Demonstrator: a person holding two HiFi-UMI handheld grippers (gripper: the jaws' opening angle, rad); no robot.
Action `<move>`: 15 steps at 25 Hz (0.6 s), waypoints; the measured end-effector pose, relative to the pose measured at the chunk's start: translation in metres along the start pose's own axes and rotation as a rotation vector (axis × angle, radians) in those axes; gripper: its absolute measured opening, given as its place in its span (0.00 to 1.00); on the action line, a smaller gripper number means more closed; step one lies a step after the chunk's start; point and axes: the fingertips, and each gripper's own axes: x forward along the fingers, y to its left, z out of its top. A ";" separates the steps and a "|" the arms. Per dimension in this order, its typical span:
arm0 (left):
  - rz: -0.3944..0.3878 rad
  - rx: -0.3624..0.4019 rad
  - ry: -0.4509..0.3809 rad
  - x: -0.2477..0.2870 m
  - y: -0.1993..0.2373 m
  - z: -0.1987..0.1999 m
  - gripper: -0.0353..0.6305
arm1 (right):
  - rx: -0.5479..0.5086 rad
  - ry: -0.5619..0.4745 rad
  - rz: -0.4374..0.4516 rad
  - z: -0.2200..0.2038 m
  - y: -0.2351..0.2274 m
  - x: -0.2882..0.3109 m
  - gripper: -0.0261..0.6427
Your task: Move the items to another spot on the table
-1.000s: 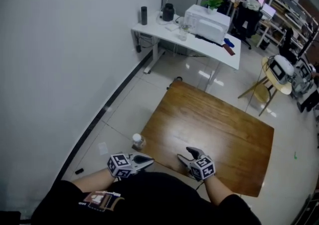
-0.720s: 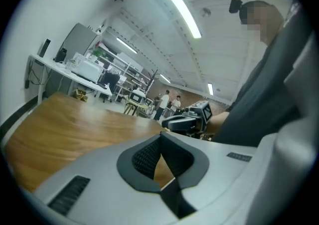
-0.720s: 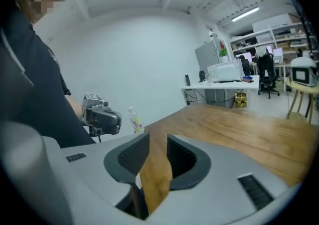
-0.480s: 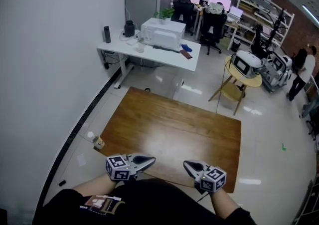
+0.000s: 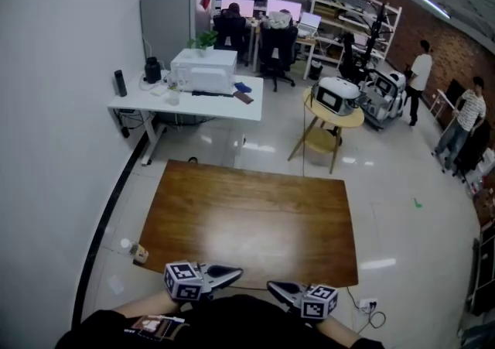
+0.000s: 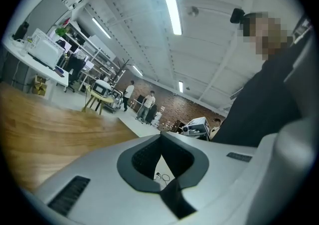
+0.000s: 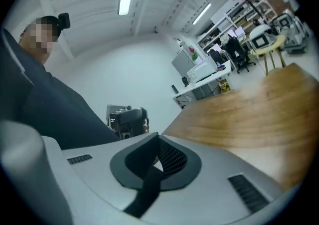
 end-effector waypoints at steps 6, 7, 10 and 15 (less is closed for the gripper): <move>0.114 0.107 0.016 0.015 -0.010 0.016 0.06 | -0.077 -0.070 -0.073 0.041 -0.010 -0.035 0.04; 0.131 0.102 -0.002 0.021 -0.012 0.023 0.06 | -0.113 -0.056 -0.068 0.044 -0.009 -0.041 0.04; 0.153 0.038 -0.059 0.047 -0.035 0.024 0.06 | -0.185 -0.021 -0.027 0.048 -0.005 -0.068 0.04; 0.117 -0.009 -0.029 0.104 -0.064 -0.005 0.06 | -0.167 -0.035 0.039 0.051 -0.013 -0.099 0.04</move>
